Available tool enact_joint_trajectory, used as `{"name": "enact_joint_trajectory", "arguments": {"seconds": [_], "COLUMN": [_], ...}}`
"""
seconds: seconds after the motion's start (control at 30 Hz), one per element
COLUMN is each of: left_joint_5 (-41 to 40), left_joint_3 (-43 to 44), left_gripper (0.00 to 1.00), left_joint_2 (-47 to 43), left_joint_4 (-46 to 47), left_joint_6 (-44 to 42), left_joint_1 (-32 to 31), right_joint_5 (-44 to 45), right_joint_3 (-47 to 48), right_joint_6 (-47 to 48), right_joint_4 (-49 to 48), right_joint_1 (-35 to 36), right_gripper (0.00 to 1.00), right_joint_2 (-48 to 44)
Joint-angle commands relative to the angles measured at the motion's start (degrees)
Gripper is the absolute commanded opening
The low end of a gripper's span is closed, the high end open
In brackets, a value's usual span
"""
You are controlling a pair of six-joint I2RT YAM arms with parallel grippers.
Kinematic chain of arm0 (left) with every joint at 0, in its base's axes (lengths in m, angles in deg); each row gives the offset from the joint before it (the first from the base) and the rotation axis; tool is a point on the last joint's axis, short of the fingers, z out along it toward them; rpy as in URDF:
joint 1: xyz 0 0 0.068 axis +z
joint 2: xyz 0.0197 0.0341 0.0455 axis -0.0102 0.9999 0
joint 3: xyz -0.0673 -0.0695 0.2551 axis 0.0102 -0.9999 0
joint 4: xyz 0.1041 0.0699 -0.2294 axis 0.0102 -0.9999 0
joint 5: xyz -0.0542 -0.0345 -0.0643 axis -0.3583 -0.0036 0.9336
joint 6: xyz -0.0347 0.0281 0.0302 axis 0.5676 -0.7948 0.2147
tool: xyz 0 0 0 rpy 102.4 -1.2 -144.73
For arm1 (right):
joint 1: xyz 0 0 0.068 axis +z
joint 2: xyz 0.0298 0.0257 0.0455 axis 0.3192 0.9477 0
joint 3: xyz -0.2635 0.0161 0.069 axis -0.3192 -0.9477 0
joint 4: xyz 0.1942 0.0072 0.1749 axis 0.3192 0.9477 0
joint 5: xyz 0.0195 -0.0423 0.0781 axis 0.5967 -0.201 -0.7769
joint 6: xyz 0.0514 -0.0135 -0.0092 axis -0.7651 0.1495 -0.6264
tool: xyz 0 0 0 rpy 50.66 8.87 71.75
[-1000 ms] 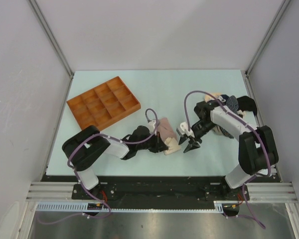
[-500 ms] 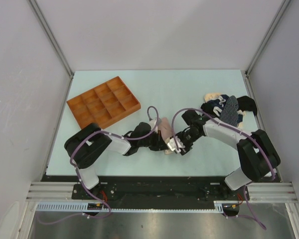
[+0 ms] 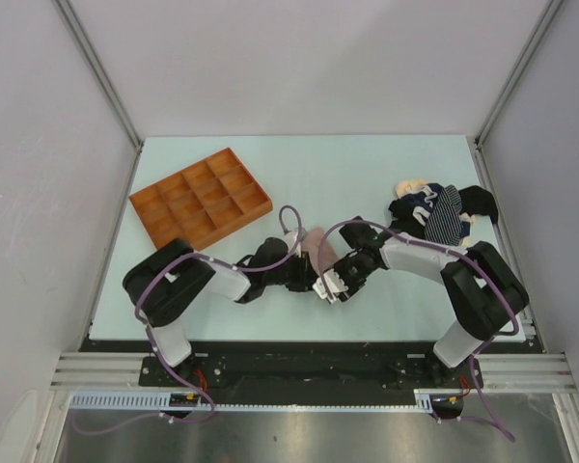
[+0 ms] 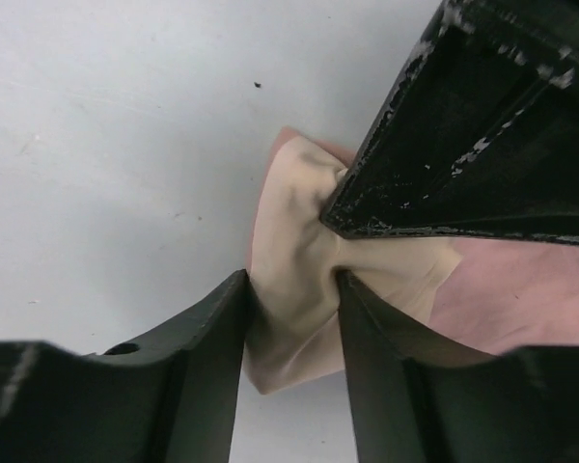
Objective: Roll the underwear
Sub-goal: Roll the underwear to the center of the board.
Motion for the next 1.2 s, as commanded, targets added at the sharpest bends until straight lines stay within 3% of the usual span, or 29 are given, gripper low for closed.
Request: {"name": "enact_joint_trajectory", "arguments": {"seconds": [0.0, 0.1, 0.23, 0.4, 0.53, 0.73, 0.97, 1.17], "left_joint_5": [-3.52, -6.32, -10.99, -15.82, -17.23, -19.70, -17.60, -17.76], "left_joint_3": [-4.86, -8.29, -13.92, -24.09, -30.88, -37.30, -36.35, -29.24], "left_gripper": [0.31, 0.43, 0.55, 0.61, 0.64, 0.69, 0.72, 0.72], "left_joint_2": [-5.24, -10.60, -18.59, -31.51, -41.79, -57.00, -58.35, -44.31], "left_joint_4": [5.96, 6.67, 7.11, 11.32, 15.02, 15.20, 10.46, 7.73], "left_joint_6": [2.89, 3.24, 1.85, -2.72, -12.38, -27.85, -39.46, -48.16], "left_joint_1": [1.18, 1.71, 2.32, 2.32, 0.48, -10.49, -18.50, -24.30], "right_joint_5": [7.11, 7.38, 6.85, 4.41, -0.17, -7.90, -13.53, -13.80], "right_joint_3": [-1.63, -1.63, -1.19, 1.70, 8.02, 15.50, 20.25, 22.36], "right_joint_6": [-0.16, -0.60, -1.04, -2.01, -2.27, -2.89, -7.80, -12.82], "right_joint_4": [-1.95, -1.34, 1.12, 6.21, 16.91, 31.42, 38.13, 38.48], "right_joint_1": [1.10, 1.72, 2.07, 2.07, 1.98, 1.89, 1.11, -1.09], "right_gripper": [0.43, 0.30, 0.18, 0.08, 0.06, 0.06, 0.06, 0.06], "right_joint_2": [3.77, 4.65, 5.45, 5.62, 7.20, 10.80, 14.15, 17.49]}}
